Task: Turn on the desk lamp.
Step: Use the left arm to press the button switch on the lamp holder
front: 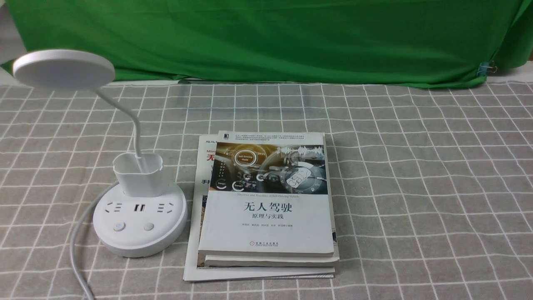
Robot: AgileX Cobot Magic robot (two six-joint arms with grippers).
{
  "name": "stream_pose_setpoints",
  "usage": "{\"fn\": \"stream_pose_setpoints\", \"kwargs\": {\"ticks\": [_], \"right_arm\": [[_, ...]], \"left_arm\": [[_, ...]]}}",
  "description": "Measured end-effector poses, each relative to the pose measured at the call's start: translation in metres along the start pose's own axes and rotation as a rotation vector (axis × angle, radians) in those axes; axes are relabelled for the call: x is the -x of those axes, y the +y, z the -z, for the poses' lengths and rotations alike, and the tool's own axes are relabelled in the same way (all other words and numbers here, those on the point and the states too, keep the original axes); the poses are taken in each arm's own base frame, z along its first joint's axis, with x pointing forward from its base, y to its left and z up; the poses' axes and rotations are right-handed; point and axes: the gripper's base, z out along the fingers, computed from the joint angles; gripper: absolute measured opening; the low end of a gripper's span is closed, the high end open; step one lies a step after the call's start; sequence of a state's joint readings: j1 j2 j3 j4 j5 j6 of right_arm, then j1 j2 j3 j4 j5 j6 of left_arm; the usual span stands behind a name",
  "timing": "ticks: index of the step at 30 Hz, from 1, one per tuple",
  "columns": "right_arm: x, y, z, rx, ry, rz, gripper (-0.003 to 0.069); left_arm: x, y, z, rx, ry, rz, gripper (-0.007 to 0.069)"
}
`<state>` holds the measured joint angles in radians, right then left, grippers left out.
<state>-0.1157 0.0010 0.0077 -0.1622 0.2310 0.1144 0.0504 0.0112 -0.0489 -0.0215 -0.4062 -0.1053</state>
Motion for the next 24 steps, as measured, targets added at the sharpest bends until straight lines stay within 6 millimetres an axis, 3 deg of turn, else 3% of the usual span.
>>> {"fn": "stream_pose_setpoints", "kwargs": {"ticks": [5, 9, 12, 20, 24], "right_arm": [[0.000, 0.000, 0.000, 0.000, 0.000, 0.000, 0.0245], [0.000, 0.000, 0.000, 0.000, 0.000, 0.000, 0.0245], [0.000, 0.000, 0.000, 0.000, 0.000, 0.000, 0.0245], [0.000, 0.000, 0.000, 0.000, 0.000, 0.000, 0.0245], [0.000, 0.000, 0.000, 0.000, 0.000, 0.000, 0.0245]], "left_arm": [[0.045, -0.007, -0.033, 0.014, 0.170, 0.003, 0.0019], [0.046, -0.007, -0.056, 0.045, 0.431, 0.004, 0.0019], [0.016, -0.004, -0.071, 0.064, 0.729, -0.043, 0.0019], [-0.034, 0.002, -0.088, 0.074, 1.043, -0.065, 0.0019], [-0.069, 0.000, -0.096, 0.118, 1.218, 0.096, 0.0019]]}}
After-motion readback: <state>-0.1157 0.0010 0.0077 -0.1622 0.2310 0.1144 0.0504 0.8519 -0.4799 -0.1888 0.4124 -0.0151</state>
